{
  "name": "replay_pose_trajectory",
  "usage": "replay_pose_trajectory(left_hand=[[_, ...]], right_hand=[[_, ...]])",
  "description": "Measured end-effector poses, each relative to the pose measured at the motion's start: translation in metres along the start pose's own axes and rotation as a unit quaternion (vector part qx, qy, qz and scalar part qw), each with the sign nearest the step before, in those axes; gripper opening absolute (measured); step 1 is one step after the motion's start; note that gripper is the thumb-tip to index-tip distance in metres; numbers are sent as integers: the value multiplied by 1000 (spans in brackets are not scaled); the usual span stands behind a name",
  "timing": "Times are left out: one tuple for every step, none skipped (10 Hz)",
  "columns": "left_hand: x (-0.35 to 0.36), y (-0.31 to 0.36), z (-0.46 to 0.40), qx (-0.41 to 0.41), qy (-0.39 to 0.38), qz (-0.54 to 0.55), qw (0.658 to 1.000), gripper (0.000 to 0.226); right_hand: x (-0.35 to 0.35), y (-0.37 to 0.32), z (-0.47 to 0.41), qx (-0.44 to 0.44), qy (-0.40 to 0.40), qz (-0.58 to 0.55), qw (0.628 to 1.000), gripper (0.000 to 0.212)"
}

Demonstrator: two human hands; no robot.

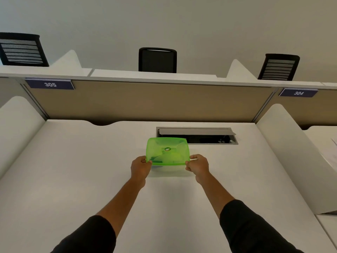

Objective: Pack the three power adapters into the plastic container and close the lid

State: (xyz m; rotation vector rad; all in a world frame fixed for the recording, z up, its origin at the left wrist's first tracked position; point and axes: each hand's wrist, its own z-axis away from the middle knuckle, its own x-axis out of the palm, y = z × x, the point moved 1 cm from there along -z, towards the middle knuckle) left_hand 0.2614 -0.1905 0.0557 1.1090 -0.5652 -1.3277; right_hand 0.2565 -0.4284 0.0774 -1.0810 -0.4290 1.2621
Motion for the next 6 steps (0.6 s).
replay_pose_trajectory(left_hand=[[-1, 1, 10, 17, 2, -29, 999, 31], [-2, -8, 23, 65, -2, -102, 993, 56], [-4, -24, 37, 115, -9, -187, 976, 72], [-8, -40, 51, 159, -22, -265, 951, 86], [-12, -54, 52, 203, -11, -348, 915, 97], [-18, -53, 51, 252, 8, -403, 880, 104]], right_hand=[[-3, 0, 6, -14, 9, 26, 1000, 31], [-6, 8, 16, -62, 12, 90, 994, 33], [-8, 22, 26, -144, -4, 215, 966, 41], [-13, 35, 38, -195, -29, 311, 930, 55], [-17, 44, 38, -254, -18, 386, 887, 70], [-18, 37, 38, -325, -2, 428, 843, 79]])
